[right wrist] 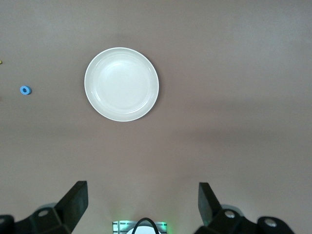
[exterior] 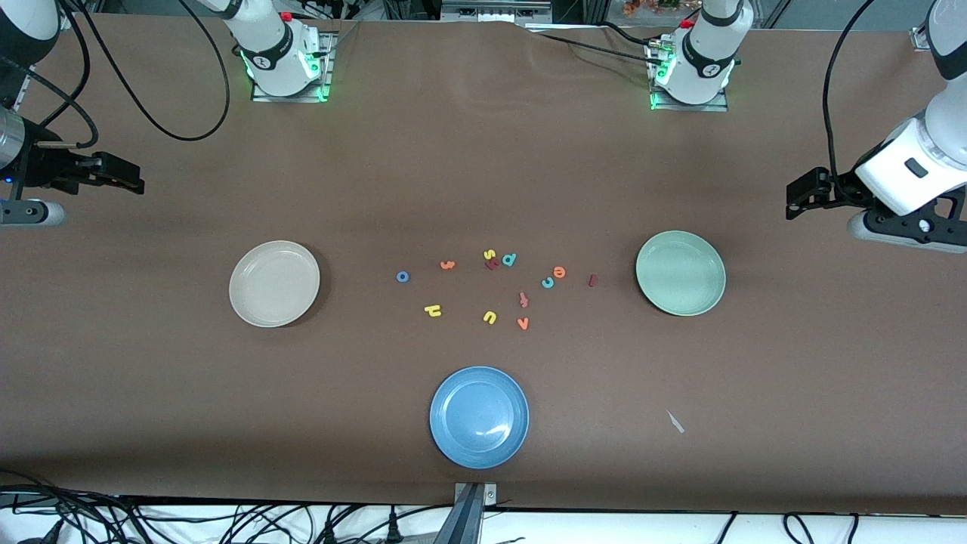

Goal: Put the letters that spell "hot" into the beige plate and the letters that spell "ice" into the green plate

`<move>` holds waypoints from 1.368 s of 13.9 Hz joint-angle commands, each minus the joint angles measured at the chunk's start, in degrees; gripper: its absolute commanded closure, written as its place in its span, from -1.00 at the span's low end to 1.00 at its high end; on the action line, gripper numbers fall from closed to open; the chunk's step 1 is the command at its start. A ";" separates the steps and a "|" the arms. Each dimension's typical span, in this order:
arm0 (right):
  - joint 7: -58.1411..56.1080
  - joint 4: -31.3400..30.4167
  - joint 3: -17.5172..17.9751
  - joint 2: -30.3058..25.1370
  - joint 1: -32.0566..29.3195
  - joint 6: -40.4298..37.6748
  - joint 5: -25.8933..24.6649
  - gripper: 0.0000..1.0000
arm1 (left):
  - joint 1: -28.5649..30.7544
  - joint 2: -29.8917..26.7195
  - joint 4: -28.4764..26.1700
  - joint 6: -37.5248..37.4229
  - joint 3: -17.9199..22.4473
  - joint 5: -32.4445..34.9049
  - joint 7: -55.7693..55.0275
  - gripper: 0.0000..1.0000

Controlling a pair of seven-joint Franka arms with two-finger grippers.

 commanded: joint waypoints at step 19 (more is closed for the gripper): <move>0.52 0.29 0.57 7.17 2.02 2.76 3.22 -1.00 | -16.94 23.51 -6.71 17.76 -1.76 -3.65 -1.65 -1.00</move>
